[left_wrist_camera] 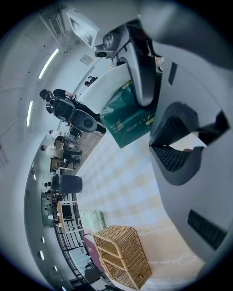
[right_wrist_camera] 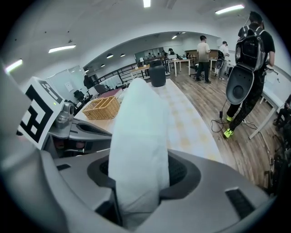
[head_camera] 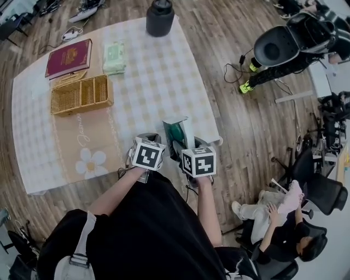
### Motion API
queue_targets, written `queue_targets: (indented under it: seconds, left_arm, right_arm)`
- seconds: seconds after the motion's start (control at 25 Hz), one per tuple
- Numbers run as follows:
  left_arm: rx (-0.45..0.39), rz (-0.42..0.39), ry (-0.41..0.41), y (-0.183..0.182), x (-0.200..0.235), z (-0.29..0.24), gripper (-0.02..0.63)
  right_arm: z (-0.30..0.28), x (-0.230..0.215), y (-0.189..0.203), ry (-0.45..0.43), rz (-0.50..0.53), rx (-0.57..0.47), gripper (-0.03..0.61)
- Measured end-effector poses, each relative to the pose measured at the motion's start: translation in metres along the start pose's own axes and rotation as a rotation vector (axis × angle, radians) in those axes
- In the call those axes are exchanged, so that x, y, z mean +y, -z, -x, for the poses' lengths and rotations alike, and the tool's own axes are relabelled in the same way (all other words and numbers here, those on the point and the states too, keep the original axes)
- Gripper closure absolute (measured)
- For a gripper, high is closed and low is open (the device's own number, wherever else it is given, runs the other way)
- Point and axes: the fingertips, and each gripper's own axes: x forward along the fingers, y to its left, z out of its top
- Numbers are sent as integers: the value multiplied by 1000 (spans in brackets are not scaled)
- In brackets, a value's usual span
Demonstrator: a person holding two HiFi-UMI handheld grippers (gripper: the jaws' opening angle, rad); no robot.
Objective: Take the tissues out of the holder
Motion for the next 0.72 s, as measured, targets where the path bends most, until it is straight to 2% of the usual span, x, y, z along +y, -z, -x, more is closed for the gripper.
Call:
queue_targets:
  seconds: [0.2,0.72]
  left_arm:
    - [-12,19,-12,24,-11,2,604]
    - [-45,116,41,12,43,13,605]
  right_arm:
    - [5,5,27,-10,17,9,336]
    - [-30,37,-16,19,78,78,336]
